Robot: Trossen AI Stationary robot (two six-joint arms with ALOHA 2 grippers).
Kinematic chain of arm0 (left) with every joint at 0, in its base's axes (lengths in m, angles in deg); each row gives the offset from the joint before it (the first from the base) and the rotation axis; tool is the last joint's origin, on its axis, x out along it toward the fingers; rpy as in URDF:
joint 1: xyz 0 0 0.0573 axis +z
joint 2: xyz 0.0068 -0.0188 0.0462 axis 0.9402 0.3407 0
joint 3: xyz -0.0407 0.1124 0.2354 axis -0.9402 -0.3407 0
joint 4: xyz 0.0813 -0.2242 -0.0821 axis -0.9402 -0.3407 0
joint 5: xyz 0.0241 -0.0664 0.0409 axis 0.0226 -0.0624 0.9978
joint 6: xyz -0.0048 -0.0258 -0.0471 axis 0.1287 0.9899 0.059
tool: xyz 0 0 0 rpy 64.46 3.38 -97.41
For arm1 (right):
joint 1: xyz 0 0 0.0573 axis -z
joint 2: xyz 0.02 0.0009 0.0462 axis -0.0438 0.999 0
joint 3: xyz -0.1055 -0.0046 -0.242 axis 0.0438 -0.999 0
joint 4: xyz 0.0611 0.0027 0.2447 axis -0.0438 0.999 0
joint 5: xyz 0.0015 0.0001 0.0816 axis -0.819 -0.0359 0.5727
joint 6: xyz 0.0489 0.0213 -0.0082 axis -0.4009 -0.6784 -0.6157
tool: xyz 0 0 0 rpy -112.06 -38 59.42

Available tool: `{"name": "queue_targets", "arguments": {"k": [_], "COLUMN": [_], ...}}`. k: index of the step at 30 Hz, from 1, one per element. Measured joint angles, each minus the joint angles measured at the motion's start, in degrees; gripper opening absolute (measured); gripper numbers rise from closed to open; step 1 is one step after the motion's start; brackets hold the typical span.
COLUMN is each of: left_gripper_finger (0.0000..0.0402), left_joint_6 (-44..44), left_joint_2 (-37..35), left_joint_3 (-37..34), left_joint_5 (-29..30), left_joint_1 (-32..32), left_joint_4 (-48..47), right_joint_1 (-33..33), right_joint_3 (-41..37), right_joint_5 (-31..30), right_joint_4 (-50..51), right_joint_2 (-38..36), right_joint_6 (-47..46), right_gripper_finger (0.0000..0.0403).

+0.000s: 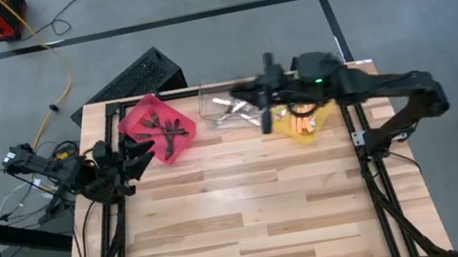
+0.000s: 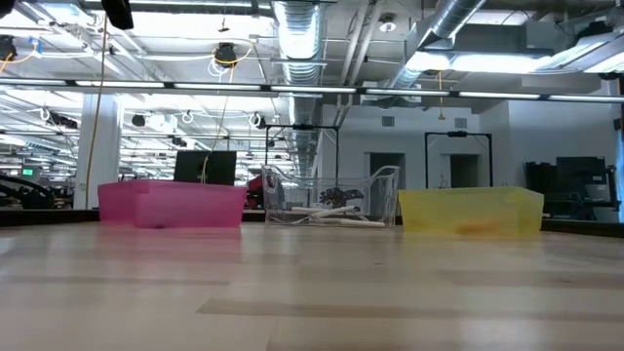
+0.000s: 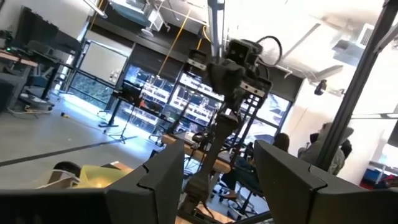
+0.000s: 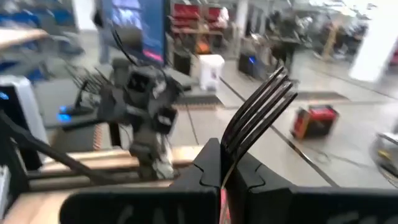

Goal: Sort silverware by color (type)
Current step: Put the black fork into the pink bin

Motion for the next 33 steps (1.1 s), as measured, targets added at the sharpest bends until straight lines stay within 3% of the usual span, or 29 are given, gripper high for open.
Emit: {"name": "queue_targets", "arguments": {"k": [7,11,16,22,27,33], "left_gripper_finger": [0.0178,0.0178,0.0178,0.0178,0.0178,0.0178], "left_joint_6": [0.1,0.1,-0.7,-0.9,-1.1,-1.2], "left_joint_2": [-2.2,-2.2,-2.2,-2.2,-2.2,-3.1], "left_joint_3": [0.0,0.0,0.0,0.0,0.0,0.0], "left_joint_5": [1.5,1.6,1.9,3.6,3.6,3.5], "left_joint_1": [0.0,0.0,0.0,0.0,0.0,0.0], "left_joint_4": [-4.0,-4.4,-5.3,-5.6,-5.6,-5.6], "right_joint_1": [-4.6,-8.2,-10.9,-12.5,-10.7,-8.1], "right_joint_3": [-1.2,-10.0,-25.7,-38.8,-38.0,-28.9], "right_joint_5": [-11.7,-16.4,-16.8,-17.0,-16.7,-15.3], "right_joint_4": [17.9,18.5,1.8,-31.4,-48.0,-53.5], "right_joint_2": [-5.1,-5.8,-6.0,0.3,11.8,23.9], "right_joint_6": [-3.9,-9.6,-18.6,-22.4,-24.8,-24.5], "right_gripper_finger": [0.0022,0.0022,0.0022,0.0022,0.0022,0.0022]}}
